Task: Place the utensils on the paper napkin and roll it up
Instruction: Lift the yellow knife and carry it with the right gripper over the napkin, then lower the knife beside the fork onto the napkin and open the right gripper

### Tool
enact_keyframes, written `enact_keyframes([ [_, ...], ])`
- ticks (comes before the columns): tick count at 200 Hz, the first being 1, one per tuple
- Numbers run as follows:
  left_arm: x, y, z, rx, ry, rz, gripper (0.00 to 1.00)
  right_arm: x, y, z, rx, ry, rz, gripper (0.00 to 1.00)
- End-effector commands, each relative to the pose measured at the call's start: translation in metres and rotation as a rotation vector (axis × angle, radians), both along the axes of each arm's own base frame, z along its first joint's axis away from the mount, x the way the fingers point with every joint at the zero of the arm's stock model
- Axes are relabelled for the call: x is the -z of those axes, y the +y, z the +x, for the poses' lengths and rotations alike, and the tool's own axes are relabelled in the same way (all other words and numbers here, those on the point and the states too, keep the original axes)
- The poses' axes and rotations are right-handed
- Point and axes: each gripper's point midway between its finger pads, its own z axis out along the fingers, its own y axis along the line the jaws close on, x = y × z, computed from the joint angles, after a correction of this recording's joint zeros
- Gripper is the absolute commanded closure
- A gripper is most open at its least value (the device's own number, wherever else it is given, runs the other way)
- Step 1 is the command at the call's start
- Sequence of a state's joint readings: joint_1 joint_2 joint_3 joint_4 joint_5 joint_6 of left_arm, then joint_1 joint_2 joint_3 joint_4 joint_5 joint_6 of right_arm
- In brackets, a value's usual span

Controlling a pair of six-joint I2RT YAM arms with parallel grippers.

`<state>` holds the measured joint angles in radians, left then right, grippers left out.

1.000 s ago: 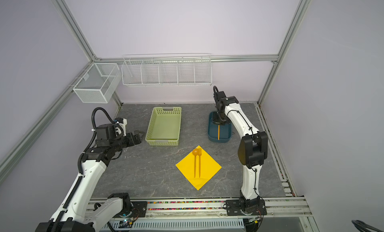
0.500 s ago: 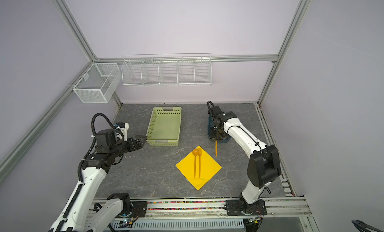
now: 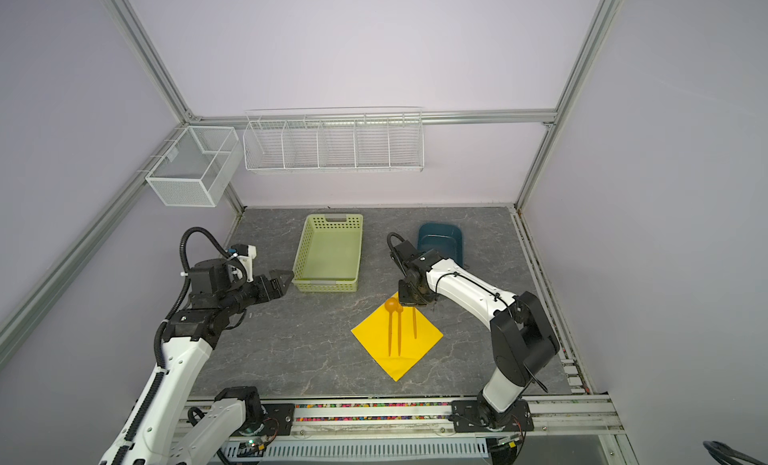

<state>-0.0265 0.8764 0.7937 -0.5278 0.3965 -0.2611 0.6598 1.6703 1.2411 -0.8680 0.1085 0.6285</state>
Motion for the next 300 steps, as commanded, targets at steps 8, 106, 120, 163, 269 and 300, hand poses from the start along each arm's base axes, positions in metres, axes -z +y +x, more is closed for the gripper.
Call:
enact_keyframes([
  [8, -0.001, 0.002, 0.0, -0.015, -0.012, 0.004, 0.06, 0.027, 0.008, -0.006, 0.03, 0.033, 0.005, 0.9],
  [106, -0.003, 0.004, -0.001, -0.023, -0.02, 0.011, 0.06, 0.06, 0.009, -0.009, 0.047, 0.04, -0.019, 0.9],
  [120, -0.003, 0.004, -0.001, -0.024, -0.022, 0.012, 0.06, 0.061, 0.01, -0.01, 0.042, 0.042, -0.019, 0.9],
  [163, -0.004, 0.004, -0.002, -0.024, -0.025, 0.01, 0.06, 0.062, 0.011, -0.017, 0.036, 0.05, -0.027, 0.9],
  [269, -0.004, 0.004, -0.001, -0.023, -0.028, 0.009, 0.06, 0.071, 0.013, -0.026, 0.05, 0.051, -0.039, 0.9],
  [300, -0.005, 0.004, -0.001, -0.023, -0.028, 0.009, 0.06, 0.072, 0.015, -0.025, 0.058, 0.052, -0.027, 0.9],
])
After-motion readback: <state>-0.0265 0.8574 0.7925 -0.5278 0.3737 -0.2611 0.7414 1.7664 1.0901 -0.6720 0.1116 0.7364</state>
